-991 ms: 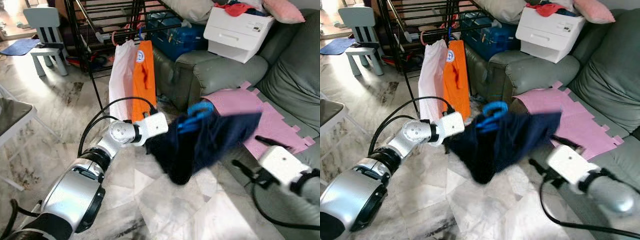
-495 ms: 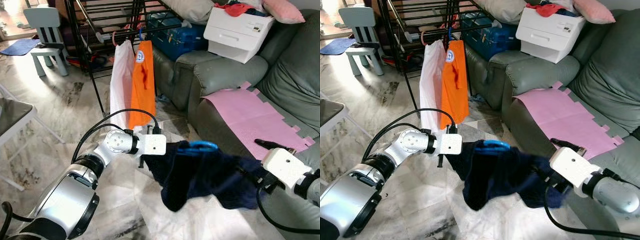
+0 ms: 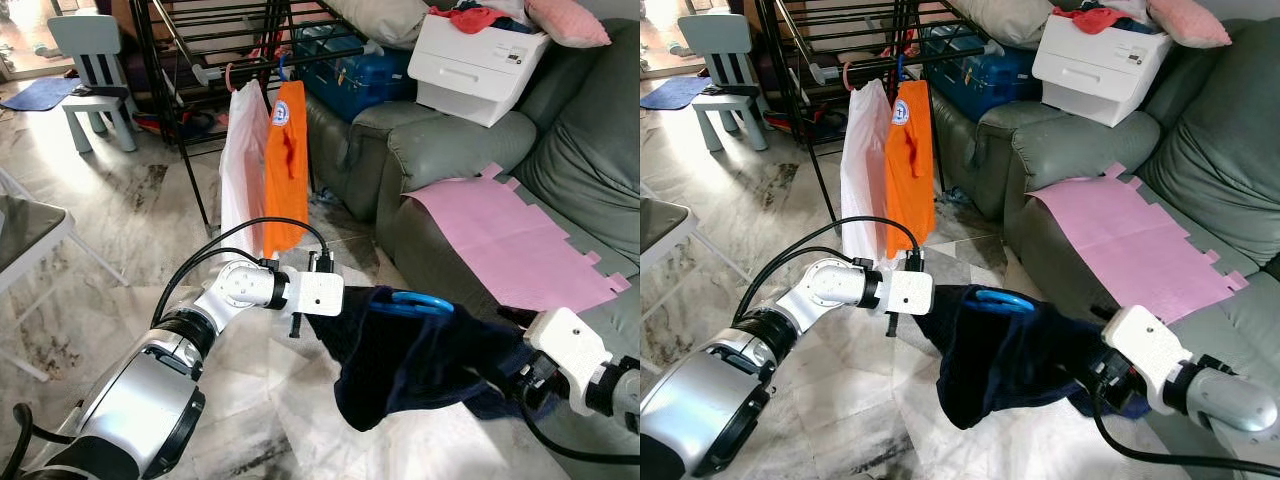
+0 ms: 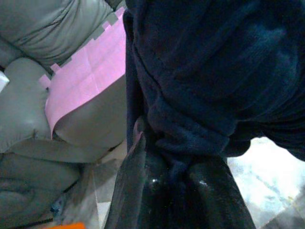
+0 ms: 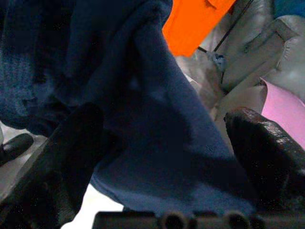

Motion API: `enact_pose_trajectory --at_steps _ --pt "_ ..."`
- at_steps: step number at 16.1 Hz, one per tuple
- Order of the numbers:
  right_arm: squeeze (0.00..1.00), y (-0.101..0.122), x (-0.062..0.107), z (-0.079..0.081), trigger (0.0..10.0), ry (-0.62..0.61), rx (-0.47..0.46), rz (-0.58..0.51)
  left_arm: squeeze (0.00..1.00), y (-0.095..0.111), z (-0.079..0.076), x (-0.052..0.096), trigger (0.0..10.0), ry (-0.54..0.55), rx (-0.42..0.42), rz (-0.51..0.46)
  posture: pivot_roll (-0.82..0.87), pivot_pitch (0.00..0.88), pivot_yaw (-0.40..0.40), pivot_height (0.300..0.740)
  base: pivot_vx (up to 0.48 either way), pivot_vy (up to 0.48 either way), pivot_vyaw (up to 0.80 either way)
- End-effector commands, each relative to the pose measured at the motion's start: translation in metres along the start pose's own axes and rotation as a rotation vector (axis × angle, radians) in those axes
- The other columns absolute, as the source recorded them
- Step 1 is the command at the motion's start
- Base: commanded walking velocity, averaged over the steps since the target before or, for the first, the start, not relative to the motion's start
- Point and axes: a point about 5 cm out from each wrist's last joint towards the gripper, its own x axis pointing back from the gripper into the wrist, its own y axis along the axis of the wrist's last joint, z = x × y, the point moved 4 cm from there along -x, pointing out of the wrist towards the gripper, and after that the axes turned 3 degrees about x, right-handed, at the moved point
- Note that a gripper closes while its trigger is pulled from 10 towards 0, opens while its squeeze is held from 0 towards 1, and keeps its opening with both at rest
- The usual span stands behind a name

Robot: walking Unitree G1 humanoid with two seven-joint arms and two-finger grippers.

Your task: Hang hanger

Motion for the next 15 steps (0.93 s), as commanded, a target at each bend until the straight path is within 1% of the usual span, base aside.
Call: enact_pose_trajectory --at_steps 1,2,4,6,9,11,12,13,14,15 --pt "0.63 -0.004 0.002 0.0 0.0 0.017 -0.017 0.009 0.0 0.013 0.012 0.001 0.0 0.028 -0.036 -0.051 -0.06 0.0 -0.03 0.74 0.0 0.0 0.0" --pt "0.0 -0.01 0.001 0.009 0.0 0.107 -0.01 0.04 0.0 0.015 0.006 0.0 0.0 -0.013 -0.055 -0.066 -0.06 0.0 -0.032 0.74 0.0 0.0 0.0" --pt "0.0 -0.007 -0.004 0.011 0.0 0.167 0.035 0.051 0.0 0.015 0.003 -0.001 0.0 -0.026 -0.067 -0.063 -0.06 0.0 -0.031 0.74 0.0 0.0 0.0" --pt "0.0 0.004 -0.011 0.011 0.0 0.21 0.068 0.033 0.0 0.015 0.001 -0.003 0.0 -0.034 -0.071 -0.065 -0.05 0.0 -0.03 0.74 0.0 0.0 0.0" --pt "0.0 0.019 -0.018 0.006 0.0 0.223 0.13 0.007 0.0 0.015 -0.002 -0.004 0.0 -0.052 -0.079 -0.064 -0.05 0.0 -0.031 0.74 0.0 0.0 0.0" --pt "0.0 0.023 -0.018 0.006 0.0 0.237 0.17 0.011 0.0 0.013 -0.005 -0.004 0.0 -0.063 -0.082 -0.056 -0.05 0.0 -0.031 0.74 0.0 0.0 0.0" --pt "0.0 0.027 -0.017 0.008 10.0 0.253 0.176 0.002 0.0 0.012 -0.006 -0.004 0.0 -0.067 -0.086 -0.049 -0.05 0.0 -0.03 0.74 0.0 0.0 0.0" --pt "0.0 0.035 -0.018 0.004 10.0 0.226 0.161 -0.027 0.0 0.011 -0.007 -0.005 0.0 -0.068 -0.085 -0.046 -0.06 0.0 -0.03 0.74 0.0 0.0 0.0" --pt "0.0 0.036 -0.018 0.003 10.0 0.219 0.149 -0.032 0.0 0.011 -0.007 -0.005 0.0 -0.067 -0.084 -0.045 -0.06 0.0 -0.03 0.74 0.0 0.0 0.0" --pt "1.0 0.039 -0.015 0.006 10.0 0.245 0.129 -0.03 0.0 0.011 -0.007 -0.006 0.0 -0.066 -0.083 -0.041 -0.06 0.0 -0.031 0.74 0.0 0.0 0.0"
